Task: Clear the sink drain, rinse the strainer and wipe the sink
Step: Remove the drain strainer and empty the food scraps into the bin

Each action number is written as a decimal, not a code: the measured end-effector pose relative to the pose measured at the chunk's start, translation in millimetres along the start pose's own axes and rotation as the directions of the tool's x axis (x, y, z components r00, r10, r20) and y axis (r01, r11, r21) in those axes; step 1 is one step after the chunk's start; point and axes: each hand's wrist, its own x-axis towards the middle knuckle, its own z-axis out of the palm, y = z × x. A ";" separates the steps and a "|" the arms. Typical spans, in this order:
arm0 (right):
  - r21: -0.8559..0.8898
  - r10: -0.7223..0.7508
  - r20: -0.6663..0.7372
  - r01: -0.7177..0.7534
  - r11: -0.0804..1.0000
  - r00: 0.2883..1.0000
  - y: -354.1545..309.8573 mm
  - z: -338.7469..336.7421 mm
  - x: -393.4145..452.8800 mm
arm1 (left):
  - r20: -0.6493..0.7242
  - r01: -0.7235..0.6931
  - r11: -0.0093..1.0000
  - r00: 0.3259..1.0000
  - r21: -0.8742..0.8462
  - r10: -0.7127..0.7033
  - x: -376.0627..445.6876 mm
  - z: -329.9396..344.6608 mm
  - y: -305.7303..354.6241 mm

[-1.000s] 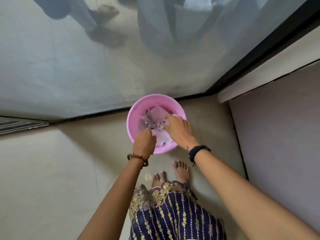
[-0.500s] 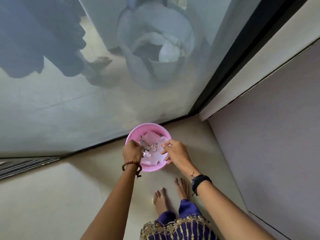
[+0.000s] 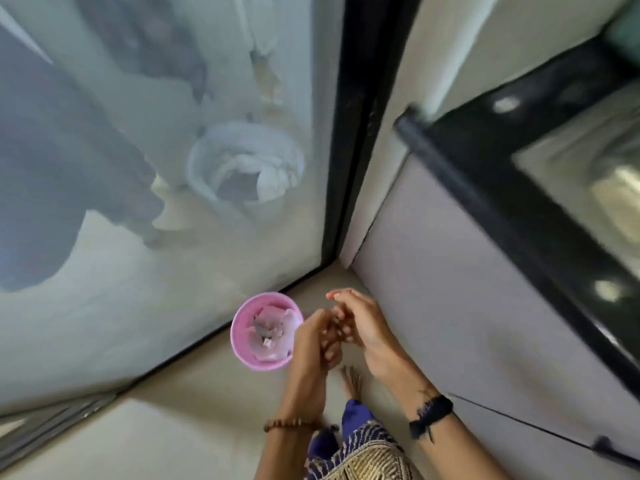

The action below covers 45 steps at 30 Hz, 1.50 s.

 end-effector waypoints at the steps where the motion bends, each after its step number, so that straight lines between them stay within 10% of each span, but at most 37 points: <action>1: 0.052 -0.047 0.000 0.047 0.998 0.999 -23.2 -13.0 -22.3 | 0.073 -0.025 1.000 0.997 -0.001 0.025 -18.8 22.7 14.2; 13: 0.175 -0.383 -0.467 0.508 0.844 0.797 -159.6 -233.2 -139.1 | 0.627 -0.301 0.815 0.773 0.495 -0.095 -55.3 283.7 48.3; 15: 0.098 -0.359 -0.561 0.490 0.866 0.746 -163.4 -283.6 -129.5 | 0.646 -0.466 0.615 0.757 0.636 -0.095 -36.1 329.9 37.2; 19: -0.096 -0.267 -0.693 0.281 0.955 0.669 -155.7 -384.4 -87.6 | 0.677 -0.680 -0.164 0.732 0.715 -0.080 24.2 415.4 1.8; 22: -0.282 -0.218 -0.701 0.018 0.959 0.679 -142.3 -448.3 -50.1 | 0.690 -0.656 -0.431 0.717 0.620 -0.098 70.9 467.4 -37.3; 30: -0.568 -0.200 -0.602 -0.239 0.787 0.773 -101.5 -503.9 20.9 | 0.637 -0.699 -0.599 0.676 0.392 -0.371 147.9 509.0 -132.9; 38: -0.756 -0.319 -0.522 -0.256 0.603 0.791 -86.6 -505.4 58.0 | 0.651 -0.668 -0.665 0.673 0.334 -0.349 166.1 508.7 -151.3; 45: -0.551 -0.308 -0.646 -0.147 0.821 0.699 -97.5 -512.9 31.4 | 0.640 -0.623 -0.528 0.746 0.577 -0.182 159.6 511.1 -121.8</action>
